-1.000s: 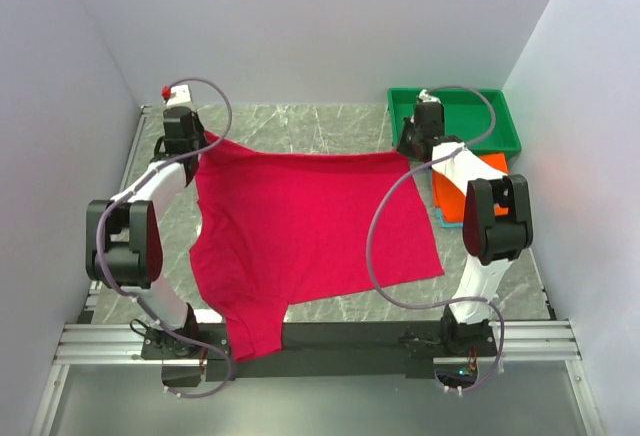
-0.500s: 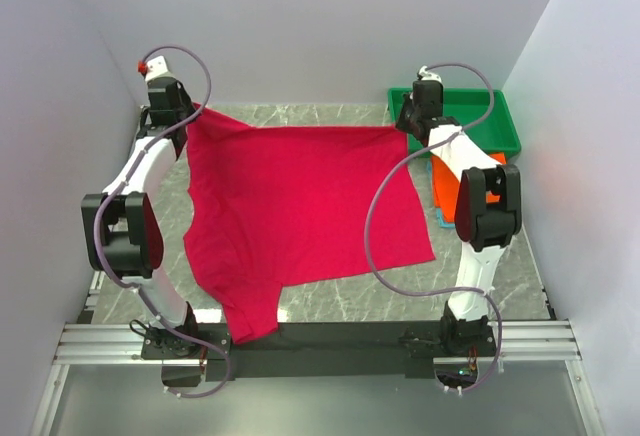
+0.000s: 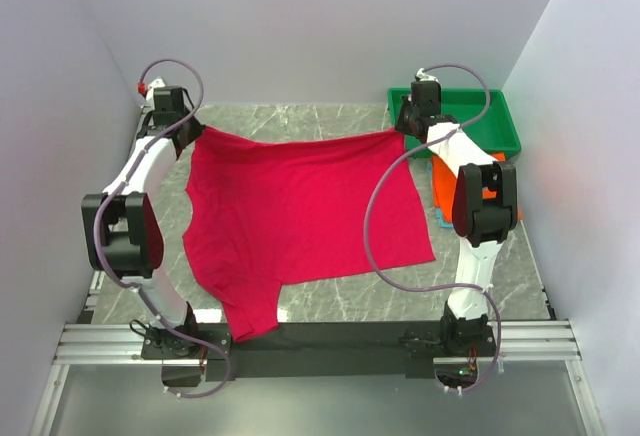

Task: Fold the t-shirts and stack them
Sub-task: Fold the tshirt

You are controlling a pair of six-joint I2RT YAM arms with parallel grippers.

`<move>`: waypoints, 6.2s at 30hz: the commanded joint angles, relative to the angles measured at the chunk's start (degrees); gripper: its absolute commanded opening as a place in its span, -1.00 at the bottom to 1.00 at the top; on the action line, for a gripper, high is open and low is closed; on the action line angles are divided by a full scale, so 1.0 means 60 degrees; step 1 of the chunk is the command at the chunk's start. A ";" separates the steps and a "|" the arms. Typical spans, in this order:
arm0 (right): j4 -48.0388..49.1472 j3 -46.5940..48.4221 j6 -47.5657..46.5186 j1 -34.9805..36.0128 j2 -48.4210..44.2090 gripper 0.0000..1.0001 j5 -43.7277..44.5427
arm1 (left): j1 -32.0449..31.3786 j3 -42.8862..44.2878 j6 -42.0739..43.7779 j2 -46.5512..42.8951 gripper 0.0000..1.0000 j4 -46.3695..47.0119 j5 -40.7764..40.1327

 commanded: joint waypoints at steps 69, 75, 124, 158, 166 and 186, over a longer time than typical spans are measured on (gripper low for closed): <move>-0.1135 -0.3225 0.1576 -0.0215 -0.2050 -0.22 -0.1322 | 0.0007 -0.7548 -0.6040 -0.6709 0.41 0.0456 -0.0606; -0.1721 -0.3986 0.1328 0.0530 -0.3104 0.08 -0.1104 | 0.0007 -0.7240 -0.4255 -0.7441 0.92 -0.0717 -0.1088; -0.4803 -0.1907 -0.0697 0.8488 -0.1449 0.21 -0.2598 | 0.0007 -0.6595 -0.0414 -0.5877 0.74 -0.0572 -0.0591; 0.0328 -0.5950 0.3890 -0.1137 -0.3356 0.11 -0.0823 | 0.0022 -0.7020 -0.0414 -0.5171 -0.30 -0.0806 0.0169; 0.1411 -0.6726 0.3949 -0.1489 -0.3209 0.08 -0.1951 | 0.0022 -0.6684 -0.0867 -0.5815 -0.82 -0.1040 0.0814; 0.2233 -0.6815 0.4067 -0.1651 -0.2711 -0.51 -0.2509 | 0.0036 -0.6917 -0.1821 -0.6842 -0.51 -0.1274 0.0949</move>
